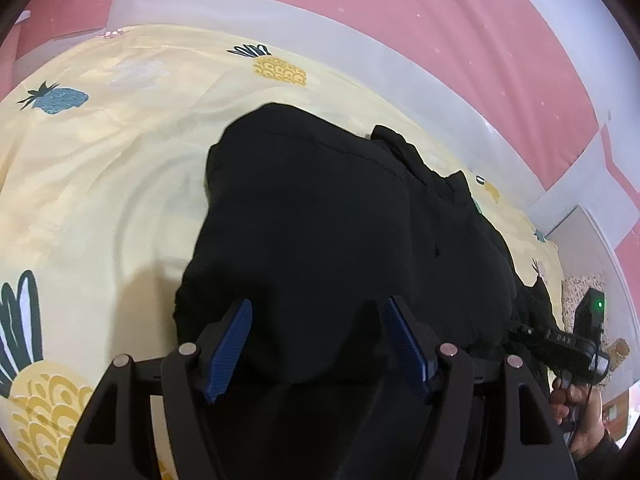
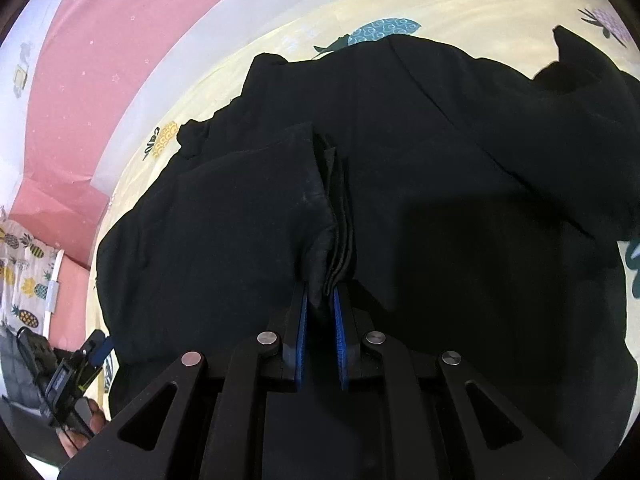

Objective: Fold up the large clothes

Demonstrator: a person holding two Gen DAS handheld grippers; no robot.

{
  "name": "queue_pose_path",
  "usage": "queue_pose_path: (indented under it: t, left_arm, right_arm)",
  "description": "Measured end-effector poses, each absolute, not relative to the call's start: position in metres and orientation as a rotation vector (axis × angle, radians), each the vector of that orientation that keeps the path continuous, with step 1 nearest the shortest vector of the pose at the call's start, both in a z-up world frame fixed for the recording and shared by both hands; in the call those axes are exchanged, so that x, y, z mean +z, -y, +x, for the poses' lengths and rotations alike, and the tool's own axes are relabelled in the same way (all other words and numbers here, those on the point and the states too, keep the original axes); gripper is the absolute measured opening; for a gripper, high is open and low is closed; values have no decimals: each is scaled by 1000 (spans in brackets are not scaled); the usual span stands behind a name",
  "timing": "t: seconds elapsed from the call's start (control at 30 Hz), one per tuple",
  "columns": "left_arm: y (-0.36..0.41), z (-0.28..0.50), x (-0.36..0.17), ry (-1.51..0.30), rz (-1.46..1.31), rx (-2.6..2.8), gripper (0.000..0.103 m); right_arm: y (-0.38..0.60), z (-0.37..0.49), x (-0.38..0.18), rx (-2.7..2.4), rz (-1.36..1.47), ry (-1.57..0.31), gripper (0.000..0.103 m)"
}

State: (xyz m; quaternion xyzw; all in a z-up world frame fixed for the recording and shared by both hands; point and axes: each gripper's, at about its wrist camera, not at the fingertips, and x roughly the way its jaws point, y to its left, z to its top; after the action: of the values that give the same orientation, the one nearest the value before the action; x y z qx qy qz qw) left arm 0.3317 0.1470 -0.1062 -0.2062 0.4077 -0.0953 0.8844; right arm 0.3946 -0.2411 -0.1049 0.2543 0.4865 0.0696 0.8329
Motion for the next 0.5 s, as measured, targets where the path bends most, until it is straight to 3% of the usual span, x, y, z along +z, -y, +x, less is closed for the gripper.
queue_pose_path:
  t: [0.3, 0.5]
  left_arm:
    - [-145, 377, -85, -833, -366, -136, 70]
    - [-130, 432, -112, -916, -286, -99, 70]
  right_arm:
    - [247, 383, -109, 150, 523, -1054, 12]
    - [247, 380, -101, 136, 467, -1051, 18]
